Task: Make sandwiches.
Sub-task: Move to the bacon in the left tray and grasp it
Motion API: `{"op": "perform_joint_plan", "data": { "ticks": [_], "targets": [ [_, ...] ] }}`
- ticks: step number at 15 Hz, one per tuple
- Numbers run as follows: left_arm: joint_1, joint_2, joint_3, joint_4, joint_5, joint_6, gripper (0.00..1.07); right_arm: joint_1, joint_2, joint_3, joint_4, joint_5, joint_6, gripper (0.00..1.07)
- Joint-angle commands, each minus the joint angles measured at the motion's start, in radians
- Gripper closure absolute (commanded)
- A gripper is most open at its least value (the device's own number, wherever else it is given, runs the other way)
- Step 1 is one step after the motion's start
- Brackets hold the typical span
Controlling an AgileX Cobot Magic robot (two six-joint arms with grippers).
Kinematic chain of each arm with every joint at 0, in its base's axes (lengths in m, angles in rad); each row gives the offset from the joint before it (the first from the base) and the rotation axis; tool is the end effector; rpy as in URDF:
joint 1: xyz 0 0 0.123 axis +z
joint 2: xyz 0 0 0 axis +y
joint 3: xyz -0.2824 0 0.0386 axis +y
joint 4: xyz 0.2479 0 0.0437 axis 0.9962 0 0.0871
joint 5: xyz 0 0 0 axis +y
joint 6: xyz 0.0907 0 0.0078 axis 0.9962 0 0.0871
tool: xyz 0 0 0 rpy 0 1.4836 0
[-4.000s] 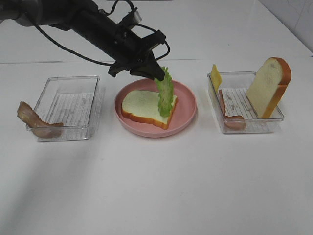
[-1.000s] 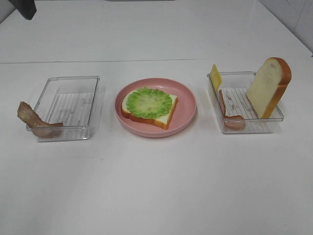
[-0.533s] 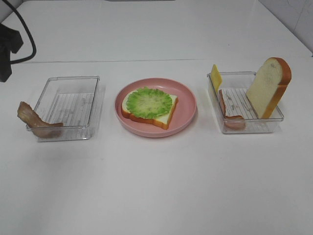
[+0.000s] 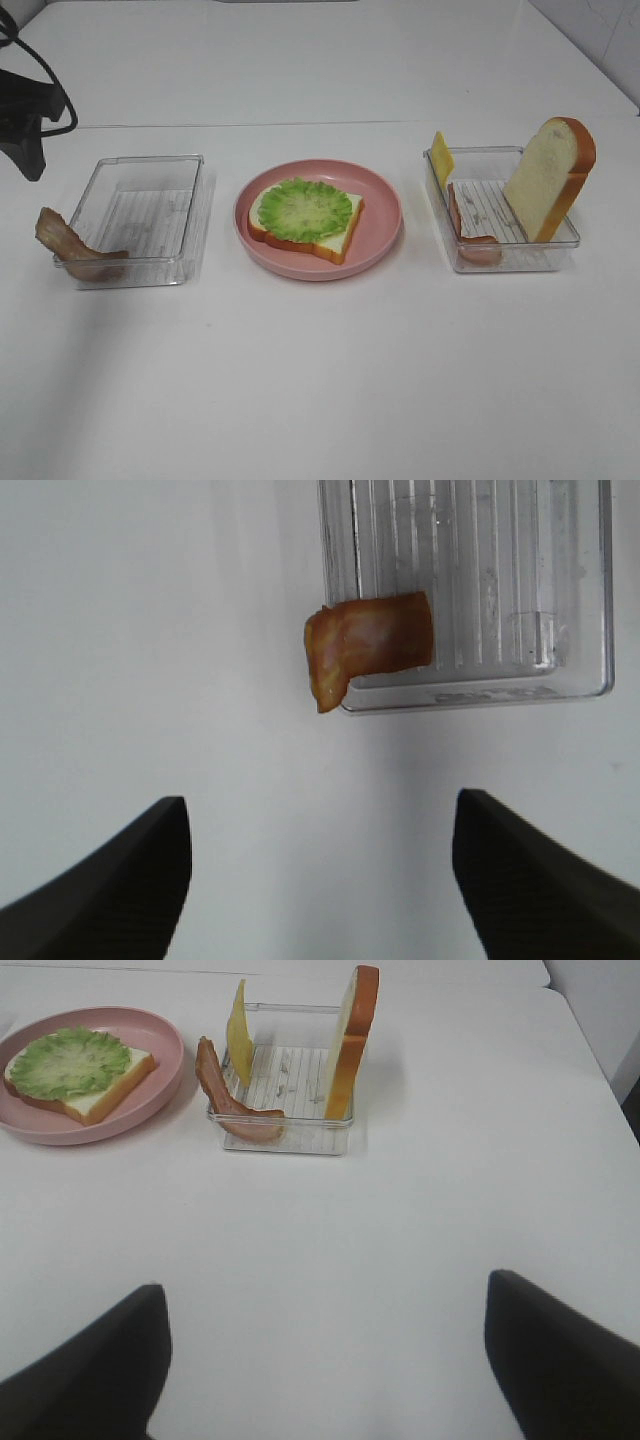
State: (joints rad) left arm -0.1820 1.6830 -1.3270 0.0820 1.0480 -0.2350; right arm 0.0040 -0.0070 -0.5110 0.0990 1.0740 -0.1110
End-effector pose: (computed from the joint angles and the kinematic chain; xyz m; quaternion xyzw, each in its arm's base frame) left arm 0.3359 -0.0552 0.2660 -0.0105 0.9912 0.0108 0.1316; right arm -0.0080 0.0079 0.2794 -0.0516 0.8494 0.0214 0.5248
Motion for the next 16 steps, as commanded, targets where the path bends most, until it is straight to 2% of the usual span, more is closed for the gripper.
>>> {"op": "perform_joint_plan", "data": {
  "ticks": [1, 7, 9, 12, 16],
  "targets": [
    [0.019, 0.052, 0.006, -0.01, -0.037, 0.008, 0.37, -0.004, -0.013, 0.005, -0.003, -0.011, -0.005, 0.27],
    [0.02, 0.21, 0.006, -0.012, -0.154, -0.009, 0.37, -0.004, -0.013, 0.005, -0.004, -0.011, -0.005, 0.27],
    [0.02, 0.229, 0.005, -0.012, -0.17, -0.013, 0.37, -0.004, -0.013, 0.005, -0.004, -0.011, -0.005, 0.27],
    [0.02, 0.257, 0.005, -0.013, -0.209, -0.059, 0.37, -0.004, -0.013, 0.005, -0.004, -0.011, -0.005, 0.27],
    [0.02, 0.286, 0.003, -0.017, -0.225, -0.061, 0.37, -0.004, -0.013, 0.005, -0.003, -0.011, -0.005, 0.27]
  ]
}}
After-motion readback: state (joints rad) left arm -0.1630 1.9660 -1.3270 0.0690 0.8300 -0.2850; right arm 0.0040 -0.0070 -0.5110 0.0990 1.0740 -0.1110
